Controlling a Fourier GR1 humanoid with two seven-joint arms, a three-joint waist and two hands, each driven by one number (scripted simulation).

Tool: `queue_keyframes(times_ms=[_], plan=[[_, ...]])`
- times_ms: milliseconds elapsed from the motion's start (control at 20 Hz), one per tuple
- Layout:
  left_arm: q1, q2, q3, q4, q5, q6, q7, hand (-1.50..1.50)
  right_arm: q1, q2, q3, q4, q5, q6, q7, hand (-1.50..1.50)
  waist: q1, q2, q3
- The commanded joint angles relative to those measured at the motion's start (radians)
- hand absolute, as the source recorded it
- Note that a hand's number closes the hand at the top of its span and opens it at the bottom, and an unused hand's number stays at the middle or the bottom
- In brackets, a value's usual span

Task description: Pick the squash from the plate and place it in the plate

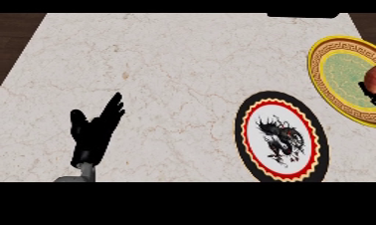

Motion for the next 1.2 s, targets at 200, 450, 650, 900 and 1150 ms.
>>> queue_keyframes(times_ms=[200, 450, 650, 900, 1150], plan=[[-0.044, -0.008, -0.004, 0.023, -0.009, 0.003, 0.011, 0.0, -0.22, -0.109, -0.031, 0.366, 0.045, -0.014, -0.133, 1.5, 0.019, 0.011, 0.003], [-0.053, -0.003, -0.023, -0.011, -0.011, -0.013, 0.027, 0.0, -0.239, -0.107, 0.156, 0.429, 0.25, -0.057, 0.082, -1.5, 0.065, 0.024, 0.003], [-0.057, -0.03, -0.034, 0.027, -0.018, -0.002, 0.009, 0.0, -0.265, -0.08, 0.15, 0.491, 0.242, 0.019, 0.012, -1.5, 0.051, 0.026, 0.005], [-0.057, -0.008, -0.003, 0.018, -0.001, -0.009, 0.008, 0.0, -0.284, -0.1, 0.08, 0.515, 0.164, 0.171, -0.1, -1.5, 0.044, 0.025, 0.007], [-0.017, 0.0, -0.012, -0.008, -0.002, -0.021, -0.004, 0.0, -0.293, -0.114, -0.043, 0.557, 0.044, 0.247, -0.13, -1.5, 0.043, 0.022, 0.008]])
